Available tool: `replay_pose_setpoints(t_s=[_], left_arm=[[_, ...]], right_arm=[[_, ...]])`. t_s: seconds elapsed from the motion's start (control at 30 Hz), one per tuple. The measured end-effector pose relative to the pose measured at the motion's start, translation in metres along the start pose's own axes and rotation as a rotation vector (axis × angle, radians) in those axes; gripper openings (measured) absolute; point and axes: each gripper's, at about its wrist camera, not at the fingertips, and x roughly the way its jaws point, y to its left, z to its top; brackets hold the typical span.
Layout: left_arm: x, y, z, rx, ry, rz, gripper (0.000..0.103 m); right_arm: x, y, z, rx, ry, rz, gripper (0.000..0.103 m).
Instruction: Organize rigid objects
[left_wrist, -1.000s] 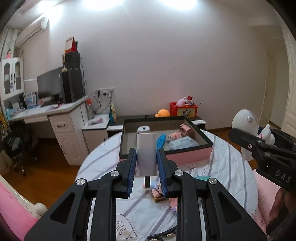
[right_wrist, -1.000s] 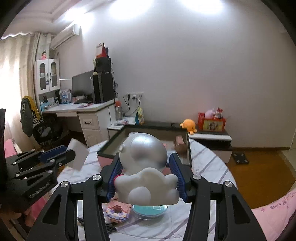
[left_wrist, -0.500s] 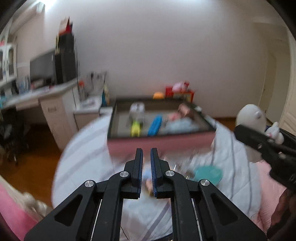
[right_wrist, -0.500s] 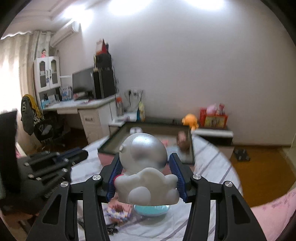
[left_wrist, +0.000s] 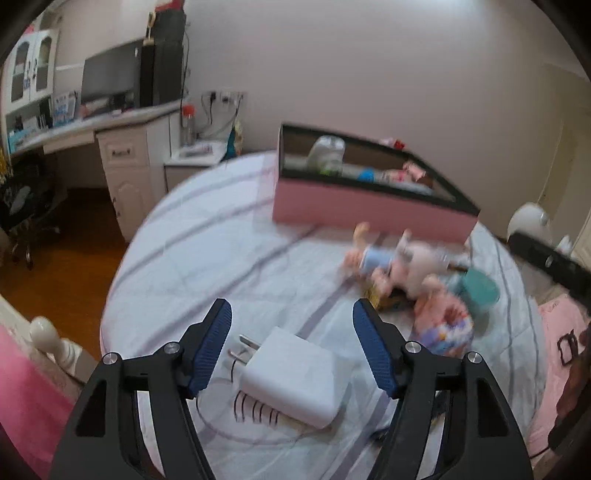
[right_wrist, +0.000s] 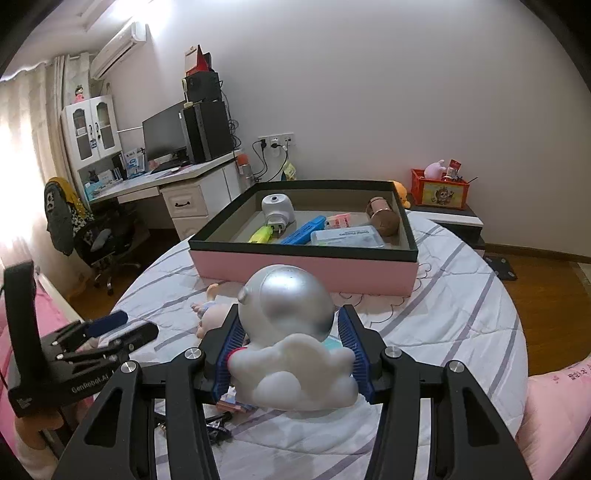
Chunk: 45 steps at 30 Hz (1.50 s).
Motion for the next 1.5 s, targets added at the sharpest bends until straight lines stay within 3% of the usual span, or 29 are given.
replay_pose_setpoints(t_s=[0.2, 0.37, 0.5, 0.8, 1.03, 1.1, 1.27, 1.33, 1.4, 1.5], left_arm=[[0.006, -0.004, -0.013, 0.057, 0.023, 0.028, 0.074], [0.006, -0.008, -0.017, 0.095, 0.005, 0.058, 0.07], [0.002, -0.009, -0.009, 0.069, 0.004, -0.001, 0.067], [-0.008, -0.027, 0.014, 0.104, -0.049, -0.037, 0.067], [-0.003, -0.026, -0.003, 0.132, 0.01, -0.023, 0.067], [-0.002, -0.026, -0.007, 0.16, 0.03, -0.015, 0.072], [0.002, -0.022, -0.012, 0.124, 0.043, -0.038, 0.074], [0.008, -0.027, -0.015, 0.169, 0.098, -0.023, 0.082], [0.012, -0.034, -0.022, 0.226, 0.083, 0.016, 0.075], [0.009, -0.028, -0.02, 0.162, 0.06, -0.005, 0.071]], right_arm=[[0.001, 0.003, -0.001, -0.009, 0.015, 0.007, 0.053], [0.0, 0.001, -0.001, -0.005, 0.015, 0.0, 0.053], [-0.002, 0.0, 0.001, -0.004, 0.009, -0.005, 0.053], [-0.004, -0.004, 0.004, -0.001, 0.0, -0.015, 0.053], [0.0, -0.008, 0.001, 0.011, 0.019, -0.007, 0.053], [0.0, -0.008, 0.0, 0.013, 0.023, -0.003, 0.053], [-0.001, -0.006, 0.0, 0.012, 0.019, 0.004, 0.053], [-0.001, -0.005, 0.001, 0.009, 0.024, 0.009, 0.053], [-0.002, -0.005, 0.001, 0.005, 0.022, 0.008, 0.053], [-0.002, -0.006, 0.001, 0.01, 0.02, 0.005, 0.053]])
